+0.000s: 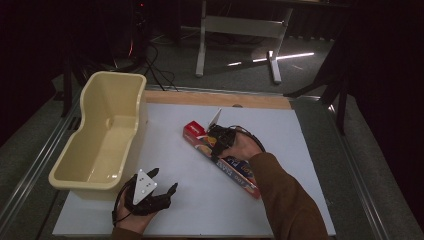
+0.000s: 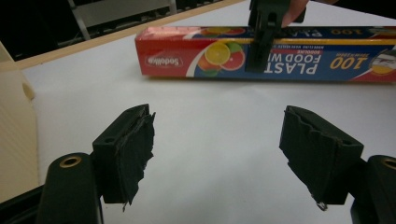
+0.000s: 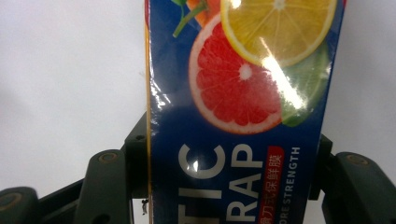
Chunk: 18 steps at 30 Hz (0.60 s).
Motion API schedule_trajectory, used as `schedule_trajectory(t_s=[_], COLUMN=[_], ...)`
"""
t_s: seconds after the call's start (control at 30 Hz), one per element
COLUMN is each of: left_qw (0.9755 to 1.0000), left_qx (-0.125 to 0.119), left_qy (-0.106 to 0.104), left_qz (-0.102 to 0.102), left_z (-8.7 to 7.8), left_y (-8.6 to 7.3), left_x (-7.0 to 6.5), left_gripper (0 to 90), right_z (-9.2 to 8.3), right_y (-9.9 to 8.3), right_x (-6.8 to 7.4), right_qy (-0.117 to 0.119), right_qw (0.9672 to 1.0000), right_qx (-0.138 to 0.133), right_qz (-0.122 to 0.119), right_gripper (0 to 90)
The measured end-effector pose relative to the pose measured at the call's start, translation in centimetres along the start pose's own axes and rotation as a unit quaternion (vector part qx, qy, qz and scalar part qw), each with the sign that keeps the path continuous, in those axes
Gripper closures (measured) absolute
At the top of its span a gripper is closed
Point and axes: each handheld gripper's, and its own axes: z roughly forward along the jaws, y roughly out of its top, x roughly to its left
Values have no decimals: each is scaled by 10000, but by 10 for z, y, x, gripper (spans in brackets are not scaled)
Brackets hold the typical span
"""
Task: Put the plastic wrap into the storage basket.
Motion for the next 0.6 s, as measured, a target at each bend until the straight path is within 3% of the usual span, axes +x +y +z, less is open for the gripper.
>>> schedule_trajectory(t_s=[0.03,0.1,0.3,0.6], left_qw=[10000,10000,10000,10000], left_qx=[1,11,21,12], left_qy=[-4,-10,-17,-11], left_qz=[0,11,25,23], left_z=[0,0,1,1], left_y=[0,0,0,0], left_x=[0,0,-1,-1], left_gripper=[256,257,260,261], right_z=[-5,-10,-25,-54], right_y=[-1,-2,-4,2], right_x=[-2,-4,-6,0], right_qy=[235,472,937,1695], right_qw=[9993,9975,9910,9733], right_qx=[-49,-88,-507,-1088], right_qz=[296,520,816,1102], right_gripper=[401,400,402,403])
